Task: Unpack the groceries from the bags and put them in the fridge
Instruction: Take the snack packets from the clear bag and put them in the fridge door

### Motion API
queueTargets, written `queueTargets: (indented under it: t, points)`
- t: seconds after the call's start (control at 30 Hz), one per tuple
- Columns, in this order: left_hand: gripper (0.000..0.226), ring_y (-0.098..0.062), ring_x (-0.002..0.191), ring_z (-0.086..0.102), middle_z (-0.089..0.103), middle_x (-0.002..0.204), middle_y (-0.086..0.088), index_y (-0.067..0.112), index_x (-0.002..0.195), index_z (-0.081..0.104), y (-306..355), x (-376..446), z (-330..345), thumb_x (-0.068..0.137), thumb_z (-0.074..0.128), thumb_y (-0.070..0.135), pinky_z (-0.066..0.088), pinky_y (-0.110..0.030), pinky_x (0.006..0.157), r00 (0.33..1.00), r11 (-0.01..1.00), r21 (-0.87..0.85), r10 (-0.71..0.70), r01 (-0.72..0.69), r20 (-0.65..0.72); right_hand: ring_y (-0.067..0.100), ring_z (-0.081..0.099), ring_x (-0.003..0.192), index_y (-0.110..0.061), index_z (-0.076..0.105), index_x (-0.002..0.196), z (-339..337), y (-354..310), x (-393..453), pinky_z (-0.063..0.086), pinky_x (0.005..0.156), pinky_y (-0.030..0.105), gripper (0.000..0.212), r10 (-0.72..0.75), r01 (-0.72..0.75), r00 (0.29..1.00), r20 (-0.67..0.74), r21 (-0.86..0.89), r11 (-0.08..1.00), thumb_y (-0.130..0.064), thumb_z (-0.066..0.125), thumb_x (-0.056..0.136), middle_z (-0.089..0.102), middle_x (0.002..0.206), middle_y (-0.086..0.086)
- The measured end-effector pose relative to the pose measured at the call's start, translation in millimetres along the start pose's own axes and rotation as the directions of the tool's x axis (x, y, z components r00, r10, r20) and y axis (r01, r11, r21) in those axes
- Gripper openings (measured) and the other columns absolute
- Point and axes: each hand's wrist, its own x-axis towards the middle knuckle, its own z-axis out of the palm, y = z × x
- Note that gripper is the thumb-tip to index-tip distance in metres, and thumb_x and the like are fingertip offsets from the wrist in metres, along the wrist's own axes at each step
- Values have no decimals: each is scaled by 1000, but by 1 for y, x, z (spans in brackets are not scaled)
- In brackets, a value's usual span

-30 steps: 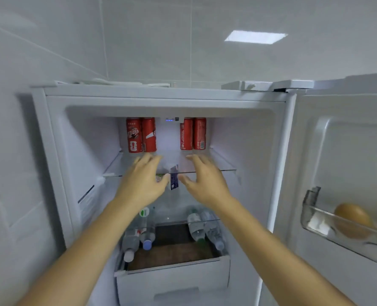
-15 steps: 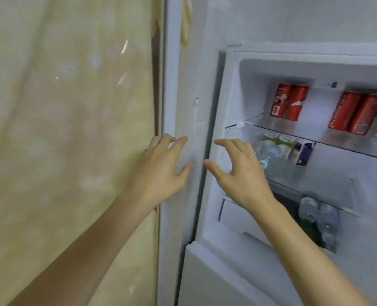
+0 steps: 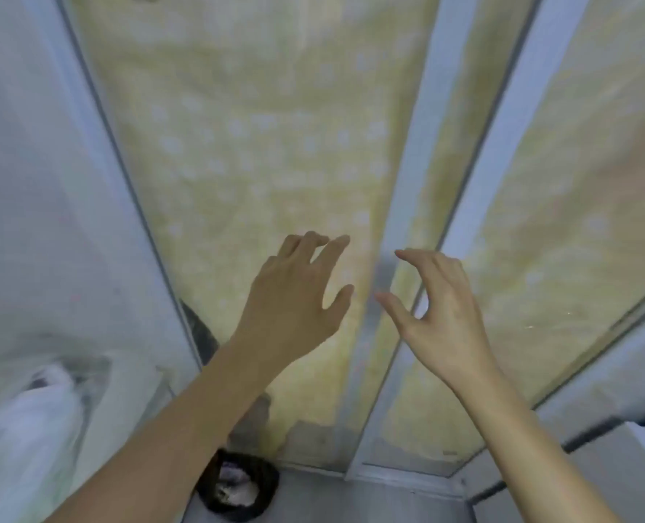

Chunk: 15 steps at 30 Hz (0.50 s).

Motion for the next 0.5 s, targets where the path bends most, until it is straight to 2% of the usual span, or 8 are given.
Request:
queueTargets:
  t: [0.1, 0.27, 0.37, 0.5]
  points:
    - [62, -20, 130, 46, 52, 140, 3, 27, 153, 40, -81, -55, -29, 97, 52, 50, 53, -41, 90, 983, 981, 65, -184, 184, -2, 20, 50, 132, -21, 59, 138, 67, -64, 6, 38, 105, 26, 55, -72, 63, 993, 97, 97, 993, -49, 69, 92, 60, 135, -4]
    - [63, -24, 124, 49, 56, 135, 0, 24, 151, 46, -185, -141, -75, 94, 47, 49, 52, -44, 88, 907, 897, 134, -419, 420, -42, 16, 45, 134, -26, 54, 142, 173, -165, 8, 46, 106, 39, 55, -232, 168, 942, 242, 258, 951, -49, 67, 94, 55, 139, -9]
    - [62, -26, 122, 51, 57, 132, 0, 23, 148, 49, -224, -185, -94, 90, 52, 46, 53, -45, 85, 845, 825, 185, -528, 534, -87, 16, 44, 136, -26, 52, 144, 223, -218, 7, 46, 107, 43, 56, -350, 229, 880, 320, 360, 904, -50, 66, 94, 54, 141, -9]
    - [60, -26, 120, 53, 58, 132, 1, 25, 144, 51, -260, -236, -108, 89, 53, 48, 54, -44, 83, 714, 677, 233, -684, 698, -150, 18, 47, 132, -24, 54, 142, 287, -273, 8, 46, 104, 36, 57, -520, 333, 771, 368, 463, 822, -50, 69, 93, 56, 139, -5]
